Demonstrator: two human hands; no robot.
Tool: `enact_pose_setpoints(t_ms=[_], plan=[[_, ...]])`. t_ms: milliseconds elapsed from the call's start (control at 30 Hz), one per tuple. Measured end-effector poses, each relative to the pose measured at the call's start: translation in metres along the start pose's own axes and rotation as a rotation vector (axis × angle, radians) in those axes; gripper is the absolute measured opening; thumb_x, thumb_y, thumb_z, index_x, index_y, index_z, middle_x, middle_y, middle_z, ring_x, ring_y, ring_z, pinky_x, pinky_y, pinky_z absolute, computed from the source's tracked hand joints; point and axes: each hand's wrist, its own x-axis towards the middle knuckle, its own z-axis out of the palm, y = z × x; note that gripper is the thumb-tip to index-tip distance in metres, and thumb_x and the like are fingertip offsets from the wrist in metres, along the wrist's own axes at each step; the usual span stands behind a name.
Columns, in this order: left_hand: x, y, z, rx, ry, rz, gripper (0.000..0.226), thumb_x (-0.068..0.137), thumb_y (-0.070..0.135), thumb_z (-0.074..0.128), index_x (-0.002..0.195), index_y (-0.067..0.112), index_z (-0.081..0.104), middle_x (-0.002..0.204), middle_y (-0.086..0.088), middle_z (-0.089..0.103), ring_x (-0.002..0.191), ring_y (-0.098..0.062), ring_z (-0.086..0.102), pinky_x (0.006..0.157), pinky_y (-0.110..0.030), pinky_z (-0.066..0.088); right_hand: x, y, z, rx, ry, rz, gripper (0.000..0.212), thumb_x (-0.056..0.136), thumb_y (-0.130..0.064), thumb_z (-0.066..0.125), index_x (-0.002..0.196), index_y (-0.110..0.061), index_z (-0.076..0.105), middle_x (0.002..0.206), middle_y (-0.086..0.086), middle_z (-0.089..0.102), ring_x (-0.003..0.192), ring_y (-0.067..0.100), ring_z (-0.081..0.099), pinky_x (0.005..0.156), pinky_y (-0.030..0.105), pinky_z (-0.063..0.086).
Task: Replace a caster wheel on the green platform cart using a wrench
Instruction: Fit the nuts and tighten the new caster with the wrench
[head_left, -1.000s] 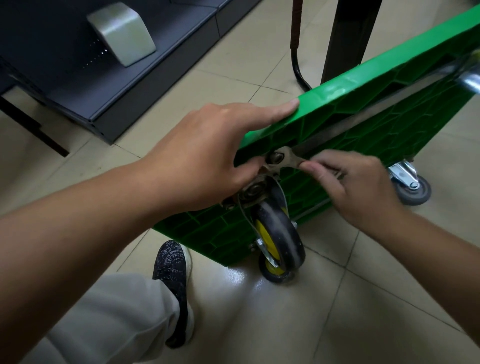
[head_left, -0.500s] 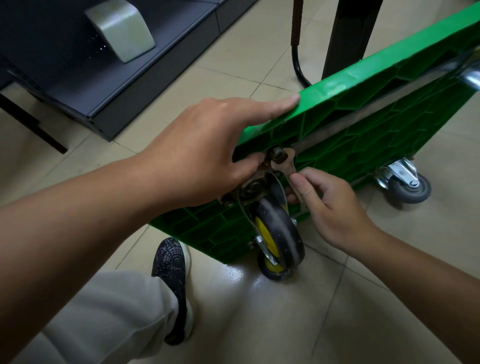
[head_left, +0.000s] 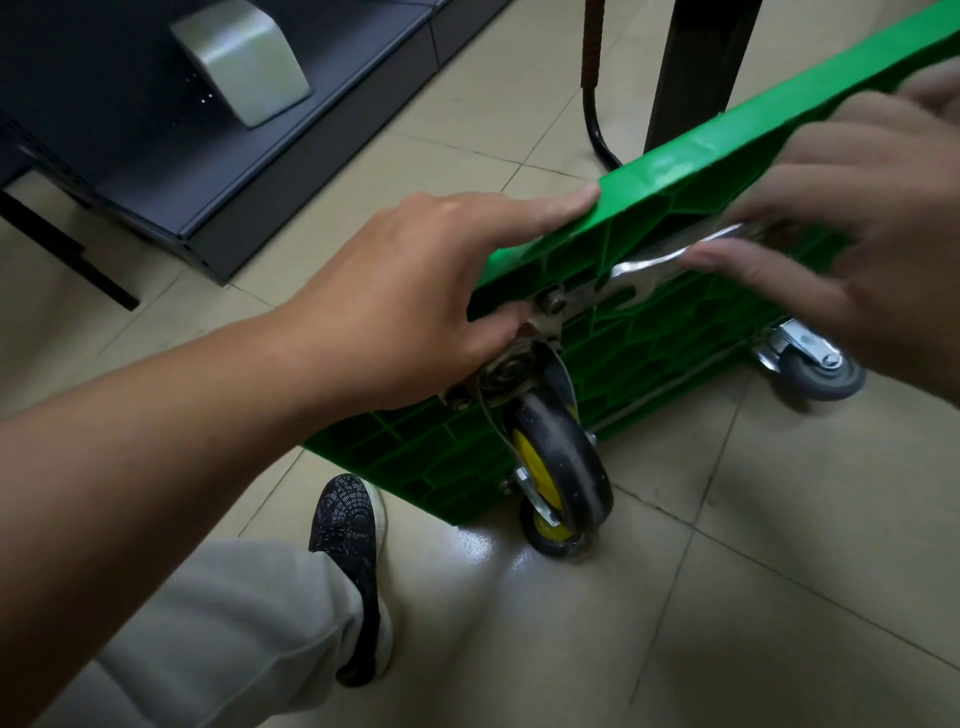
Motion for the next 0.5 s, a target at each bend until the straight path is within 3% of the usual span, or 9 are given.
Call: enact_pose_setpoints(t_ms=[200,500], plan=[[0.001,-0.001,0.001,0.003,0.004,0.009,0.075,0.093,0.022,0.075,0.157,0.043,0.04,0.142,0.01,0.064,0.121,-0.014,0.064,0.096,-0.042,0.053,0.015,-0.022,-0.001,-0.054,-0.008,-0.085,0.05,0.105,-0.053,0.051,0.093,-0.008,0.067,0.087,0.015,0.062,0.082,0.038,0.054,0.083,0.064,0.044],[0.002,-0.003,0.001,0.022,-0.009,-0.002,0.077,0.094,0.023,0.074,0.157,0.046,0.038,0.142,0.008,0.064,0.127,-0.018,0.062,0.098,-0.046,0.052,0.032,-0.016,-0.002,-0.123,-0.056,-0.178,0.049,0.107,-0.049,0.047,0.1,-0.006,0.068,0.095,0.018,0.063,0.091,0.041,0.056,0.086,0.056,0.042]])
